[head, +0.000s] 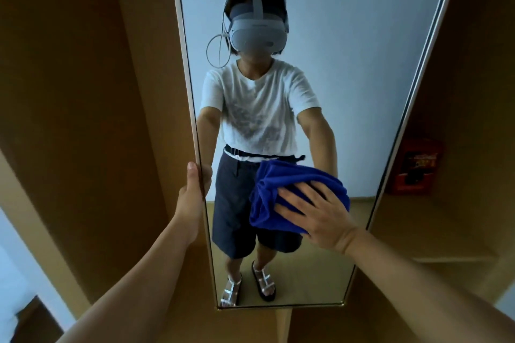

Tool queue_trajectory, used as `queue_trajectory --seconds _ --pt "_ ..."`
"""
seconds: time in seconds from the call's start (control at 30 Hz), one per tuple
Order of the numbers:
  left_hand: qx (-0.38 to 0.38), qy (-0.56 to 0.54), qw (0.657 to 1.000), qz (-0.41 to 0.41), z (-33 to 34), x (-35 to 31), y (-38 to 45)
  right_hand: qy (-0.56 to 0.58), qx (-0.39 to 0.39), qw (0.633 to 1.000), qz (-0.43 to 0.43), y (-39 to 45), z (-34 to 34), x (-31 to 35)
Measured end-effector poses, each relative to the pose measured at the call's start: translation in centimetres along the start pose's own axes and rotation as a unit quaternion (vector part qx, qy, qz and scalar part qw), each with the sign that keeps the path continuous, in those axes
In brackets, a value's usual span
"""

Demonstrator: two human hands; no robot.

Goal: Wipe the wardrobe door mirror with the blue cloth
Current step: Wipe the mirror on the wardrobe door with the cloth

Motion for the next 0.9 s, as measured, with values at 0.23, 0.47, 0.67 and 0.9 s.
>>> queue_trajectory --seconds 0.23,0.47,0.67,0.9 --pt "-0.007 0.035 0.998 -0.049 -1.7 4.9 -1.3 -0.009 0.017 0.999 -0.028 0.6 -1.0 0.5" --pt "0.022 0.030 0.998 -0.045 -1.8 5.2 -1.2 -0.011 -0.081 0.989 0.125 9.4 -5.3 -2.8" --pt "0.027 0.014 0.999 -0.029 -1.7 5.3 -0.1 0.003 -0.107 0.977 0.185 10.8 -4.2 -0.8" --pt "0.002 -0.009 0.999 -0.045 -2.2 5.9 0.1 0.031 -0.032 0.999 0.023 5.0 3.0 9.9"
Point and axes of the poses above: each hand's wrist, its own y-axis towards the middle knuckle, its own z-axis out of the palm, x = y × z, the point moved 10 cm from there along y, towards the middle knuckle, and after that the axes turned 4 degrees about -y, right-handed, at the moved point
